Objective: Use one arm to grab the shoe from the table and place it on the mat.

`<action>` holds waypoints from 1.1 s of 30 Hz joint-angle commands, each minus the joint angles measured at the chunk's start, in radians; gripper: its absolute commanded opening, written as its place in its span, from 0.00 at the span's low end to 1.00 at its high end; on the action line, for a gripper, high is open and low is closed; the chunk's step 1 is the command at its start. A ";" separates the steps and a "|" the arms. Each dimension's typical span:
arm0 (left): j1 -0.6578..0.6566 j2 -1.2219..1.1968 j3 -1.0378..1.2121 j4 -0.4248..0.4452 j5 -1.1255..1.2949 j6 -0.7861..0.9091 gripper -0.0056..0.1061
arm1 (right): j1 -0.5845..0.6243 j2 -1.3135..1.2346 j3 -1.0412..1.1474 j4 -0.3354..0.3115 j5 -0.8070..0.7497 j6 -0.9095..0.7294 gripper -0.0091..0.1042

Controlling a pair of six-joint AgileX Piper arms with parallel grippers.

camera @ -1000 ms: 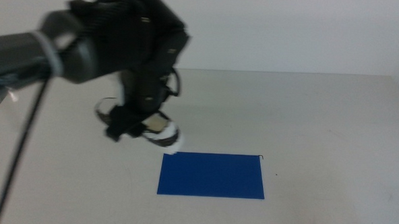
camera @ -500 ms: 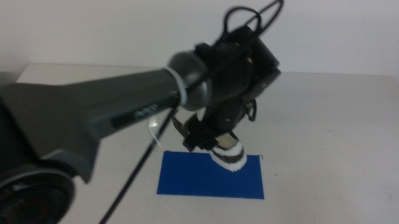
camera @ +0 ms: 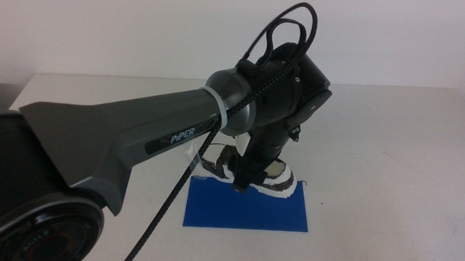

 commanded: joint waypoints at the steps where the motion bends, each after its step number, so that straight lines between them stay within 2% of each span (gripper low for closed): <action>1: 0.000 -0.067 -0.032 0.027 0.097 -0.058 0.03 | 0.003 -0.021 -0.010 -0.008 -0.079 -0.013 0.67; 4: 0.002 -0.061 -0.032 0.028 0.097 -0.058 0.03 | 0.003 -0.021 -0.010 -0.008 -0.079 -0.013 0.67; 9: 0.002 -0.036 -0.032 -0.021 0.097 -0.058 0.03 | 0.003 -0.021 -0.010 -0.008 -0.079 -0.013 0.67; 16: 0.002 -0.032 -0.026 -0.012 0.099 -0.058 0.03 | 0.003 -0.021 -0.010 -0.008 -0.079 -0.013 0.67; 23: 0.004 -0.073 0.091 -0.029 0.099 -0.058 0.03 | 0.003 -0.021 -0.010 -0.008 -0.079 -0.013 0.67; 33: 0.012 -0.092 0.090 -0.035 0.100 -0.058 0.03 | 0.003 -0.021 -0.010 -0.008 -0.079 -0.013 0.67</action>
